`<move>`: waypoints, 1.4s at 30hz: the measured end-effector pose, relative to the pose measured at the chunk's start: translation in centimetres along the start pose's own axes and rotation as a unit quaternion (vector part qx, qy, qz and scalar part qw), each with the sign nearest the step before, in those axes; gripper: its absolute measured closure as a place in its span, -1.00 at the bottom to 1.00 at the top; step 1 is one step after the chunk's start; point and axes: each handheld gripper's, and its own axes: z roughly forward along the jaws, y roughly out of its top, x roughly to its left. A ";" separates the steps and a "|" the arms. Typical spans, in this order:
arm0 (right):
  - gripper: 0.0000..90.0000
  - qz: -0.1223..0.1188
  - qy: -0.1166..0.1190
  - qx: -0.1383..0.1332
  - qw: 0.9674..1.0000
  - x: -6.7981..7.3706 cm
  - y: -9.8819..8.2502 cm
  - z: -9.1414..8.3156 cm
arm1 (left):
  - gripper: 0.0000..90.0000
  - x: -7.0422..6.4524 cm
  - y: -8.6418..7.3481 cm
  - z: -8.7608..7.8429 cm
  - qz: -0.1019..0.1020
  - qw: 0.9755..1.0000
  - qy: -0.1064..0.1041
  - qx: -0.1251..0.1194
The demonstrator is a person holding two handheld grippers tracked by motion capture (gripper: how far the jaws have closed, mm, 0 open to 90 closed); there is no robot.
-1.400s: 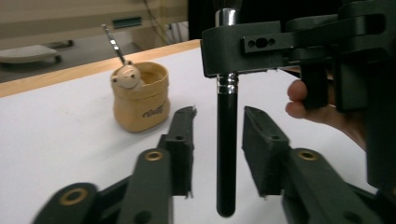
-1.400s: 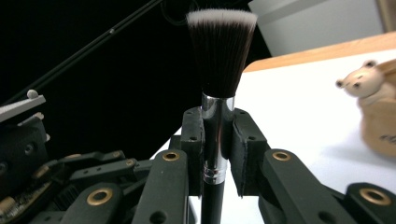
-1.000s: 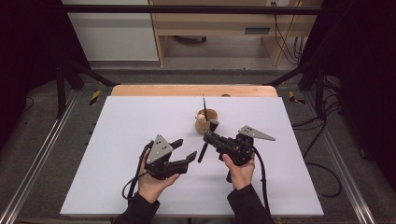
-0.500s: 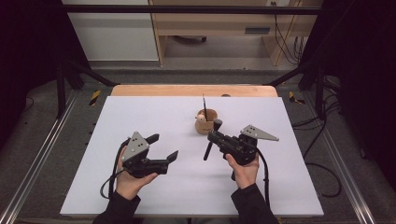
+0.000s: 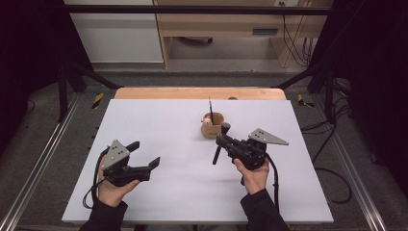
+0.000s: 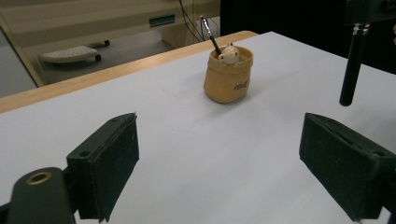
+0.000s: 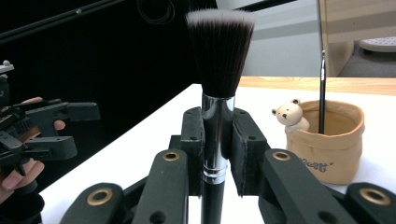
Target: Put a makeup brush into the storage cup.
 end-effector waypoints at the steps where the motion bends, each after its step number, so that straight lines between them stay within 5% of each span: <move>1: 0.72 -0.002 -0.001 0.001 1.000 0.0 0.0 0.0 | -0.75 0.3 -0.2 -0.2 -0.005 1.000 0.003 -0.001; 12: 0.72 -0.016 -0.011 0.003 1.000 -0.4 0.3 0.5 | -0.74 2.5 -1.6 -1.9 -0.018 1.000 0.021 -0.003; 42: 0.72 -0.057 -0.080 -0.012 0.995 -2.4 4.5 3.4 | -0.75 4.3 -2.7 -2.1 -0.021 0.999 0.037 0.007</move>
